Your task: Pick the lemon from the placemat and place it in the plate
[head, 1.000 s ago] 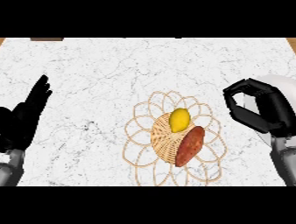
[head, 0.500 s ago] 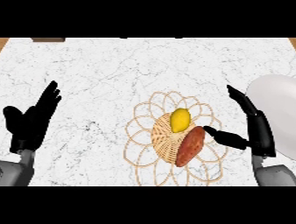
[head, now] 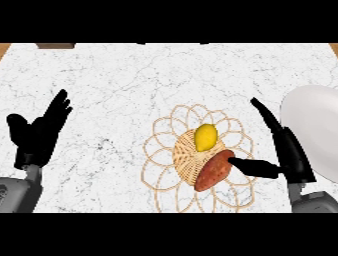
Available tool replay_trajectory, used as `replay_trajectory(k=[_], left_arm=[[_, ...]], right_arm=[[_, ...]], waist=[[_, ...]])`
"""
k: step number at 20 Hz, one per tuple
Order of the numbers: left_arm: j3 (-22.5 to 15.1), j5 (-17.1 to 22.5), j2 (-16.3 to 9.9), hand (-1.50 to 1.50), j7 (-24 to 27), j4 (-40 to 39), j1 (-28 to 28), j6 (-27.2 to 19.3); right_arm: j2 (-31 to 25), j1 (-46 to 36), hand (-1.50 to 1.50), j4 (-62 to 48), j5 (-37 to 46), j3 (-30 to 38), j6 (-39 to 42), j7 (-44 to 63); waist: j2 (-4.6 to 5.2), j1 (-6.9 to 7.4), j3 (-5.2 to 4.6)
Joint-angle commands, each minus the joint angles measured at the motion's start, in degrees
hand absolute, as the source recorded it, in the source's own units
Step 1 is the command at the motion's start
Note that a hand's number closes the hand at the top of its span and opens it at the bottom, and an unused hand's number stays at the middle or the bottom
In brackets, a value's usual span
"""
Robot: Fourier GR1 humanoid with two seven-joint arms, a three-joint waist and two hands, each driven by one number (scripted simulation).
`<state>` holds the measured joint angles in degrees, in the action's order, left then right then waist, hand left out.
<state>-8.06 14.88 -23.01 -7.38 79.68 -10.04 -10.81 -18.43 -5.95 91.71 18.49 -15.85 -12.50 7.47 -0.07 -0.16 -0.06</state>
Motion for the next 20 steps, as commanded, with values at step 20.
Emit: replay_trajectory(k=[20], left_arm=[[6.0,-3.6,3.0,0.0,1.6,-4.4,-2.5,5.4]], right_arm=[[3.0,-13.2,-1.5,-2.4,11.4,-5.7,26.4,30.5]], waist=[[0.09,0.23,0.04]])
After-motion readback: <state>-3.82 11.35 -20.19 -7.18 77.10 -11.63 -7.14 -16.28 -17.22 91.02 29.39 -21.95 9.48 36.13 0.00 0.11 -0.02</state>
